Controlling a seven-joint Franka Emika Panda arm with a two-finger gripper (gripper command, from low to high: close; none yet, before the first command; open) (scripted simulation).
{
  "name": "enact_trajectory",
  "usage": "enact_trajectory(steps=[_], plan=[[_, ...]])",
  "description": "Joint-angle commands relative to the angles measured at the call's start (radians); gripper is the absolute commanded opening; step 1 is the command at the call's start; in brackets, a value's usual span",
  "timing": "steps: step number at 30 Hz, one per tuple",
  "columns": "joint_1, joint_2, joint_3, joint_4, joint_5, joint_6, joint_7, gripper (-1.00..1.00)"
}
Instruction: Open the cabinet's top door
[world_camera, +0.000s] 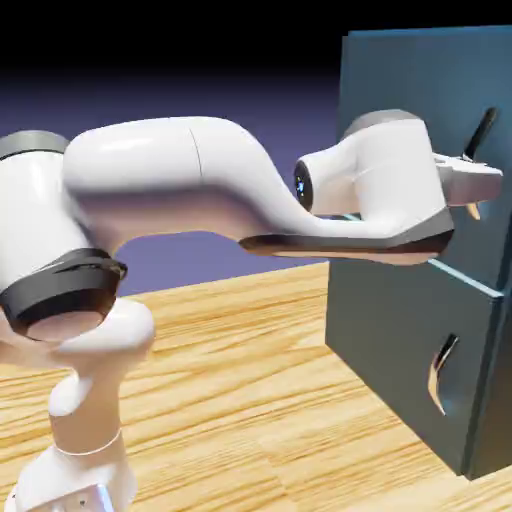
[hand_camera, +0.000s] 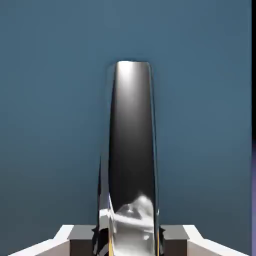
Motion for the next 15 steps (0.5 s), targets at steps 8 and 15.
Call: enact_trajectory(steps=[8, 15], plan=[[-0.290, 0.017, 0.216, -0.192, 0.107, -0.096, 0.001, -1.00], [-0.544, 0.006, 0.422, -0.334, 0.214, -0.153, 0.002, -1.00]])
